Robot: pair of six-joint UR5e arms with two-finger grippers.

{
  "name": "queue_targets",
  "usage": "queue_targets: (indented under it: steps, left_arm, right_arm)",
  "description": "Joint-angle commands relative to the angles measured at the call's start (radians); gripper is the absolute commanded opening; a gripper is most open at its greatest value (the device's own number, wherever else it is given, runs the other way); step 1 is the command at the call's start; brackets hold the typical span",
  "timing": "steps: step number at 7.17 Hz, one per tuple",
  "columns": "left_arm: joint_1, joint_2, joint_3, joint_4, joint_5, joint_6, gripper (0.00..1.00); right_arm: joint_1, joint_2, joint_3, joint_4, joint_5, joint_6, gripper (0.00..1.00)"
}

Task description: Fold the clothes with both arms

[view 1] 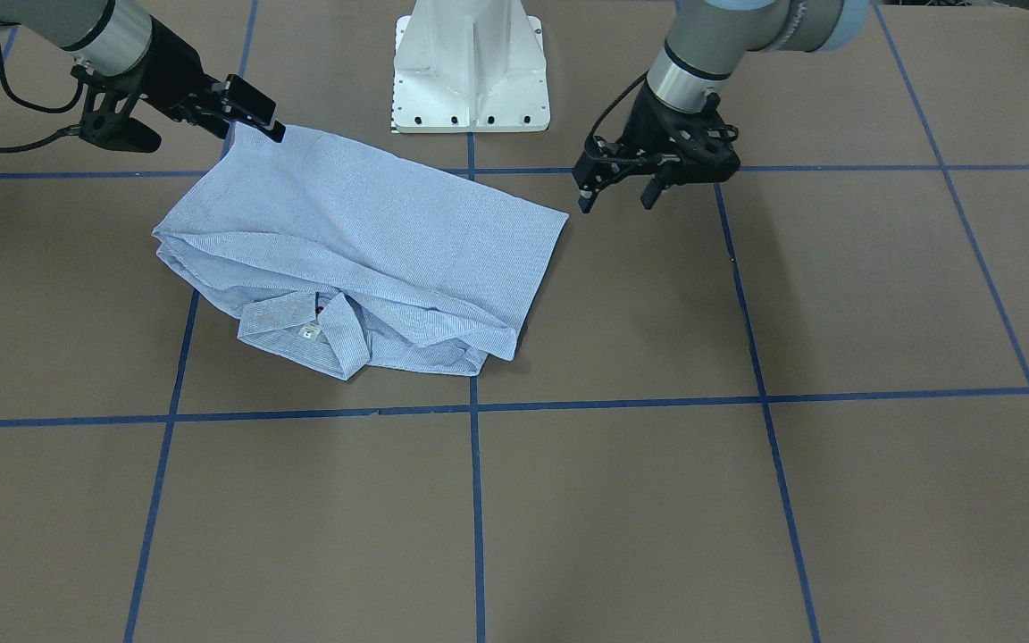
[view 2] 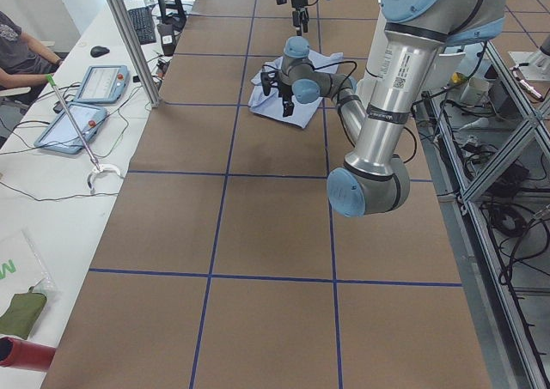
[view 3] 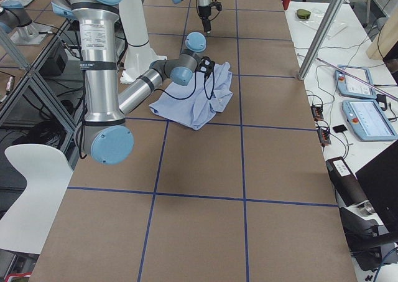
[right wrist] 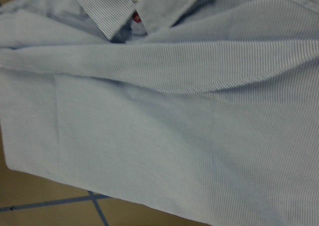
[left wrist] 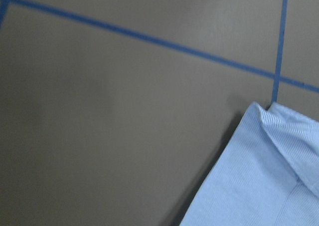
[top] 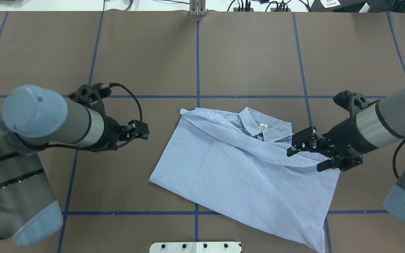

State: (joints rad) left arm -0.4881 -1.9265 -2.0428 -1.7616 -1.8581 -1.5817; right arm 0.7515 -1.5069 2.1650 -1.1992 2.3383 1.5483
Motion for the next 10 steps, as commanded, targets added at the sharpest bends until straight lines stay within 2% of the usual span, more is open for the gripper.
queue_targets:
  steps: [1, 3, 9, 10]
  left_arm:
    - [0.176, -0.02, 0.05, -0.051, 0.083, -0.186, 1.0]
    - [0.192, -0.081, 0.189, -0.059, 0.124, -0.211, 0.99]
    - [0.187, -0.078, 0.222, -0.05, 0.131, -0.222, 0.81]
    - [0.184, -0.078, 0.225, -0.05, 0.131, -0.222, 0.75]
  right_arm:
    - [0.046, 0.042, -0.002, 0.0, -0.068, -0.042, 1.0]
    - [0.046, 0.048, -0.008, 0.0, -0.083, -0.042, 1.0]
    - [0.048, 0.07, -0.019, 0.0, -0.088, -0.042, 1.0]
    - [0.049, 0.07, -0.019, 0.0, -0.088, -0.042, 1.0]
